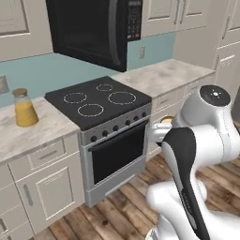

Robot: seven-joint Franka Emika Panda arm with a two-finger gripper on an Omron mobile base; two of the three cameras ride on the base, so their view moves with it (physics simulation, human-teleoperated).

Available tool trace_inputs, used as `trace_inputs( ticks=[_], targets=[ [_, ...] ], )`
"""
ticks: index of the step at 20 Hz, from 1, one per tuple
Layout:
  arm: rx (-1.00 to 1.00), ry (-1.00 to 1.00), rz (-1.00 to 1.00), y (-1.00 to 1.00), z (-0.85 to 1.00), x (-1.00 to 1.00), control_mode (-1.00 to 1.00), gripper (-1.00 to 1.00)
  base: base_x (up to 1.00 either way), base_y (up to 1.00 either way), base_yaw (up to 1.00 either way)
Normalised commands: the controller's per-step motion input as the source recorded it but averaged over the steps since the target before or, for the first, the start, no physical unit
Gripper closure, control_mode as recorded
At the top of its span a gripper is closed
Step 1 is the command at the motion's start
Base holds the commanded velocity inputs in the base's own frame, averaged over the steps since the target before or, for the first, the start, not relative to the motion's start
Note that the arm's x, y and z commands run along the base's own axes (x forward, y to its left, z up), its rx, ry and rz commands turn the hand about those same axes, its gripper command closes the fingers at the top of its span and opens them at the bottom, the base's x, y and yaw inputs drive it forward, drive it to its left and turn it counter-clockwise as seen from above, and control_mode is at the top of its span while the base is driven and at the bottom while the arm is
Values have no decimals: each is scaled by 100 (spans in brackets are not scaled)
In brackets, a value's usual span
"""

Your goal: Pick the mug from the counter and place it inside the microwave. Then close the microwave.

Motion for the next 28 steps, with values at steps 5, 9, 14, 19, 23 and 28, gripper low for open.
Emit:
trace_inputs(
  ticks=[5,9,14,19,23,28],
  targets=[
    [0,0,0,0,0,0,100,100,40,-90,28],
    [0,0,0,0,0,0,100,100,53,-71,36],
    [0,0,0,0,0,0,100,100,70,-45,39],
    [0,0,0,0,0,0,100,100,83,-18,39],
    [0,0,0,0,0,0,100,100,79,-5,37],
    [0,0,0,0,0,0,100,100,23,-29,16]
  ],
)
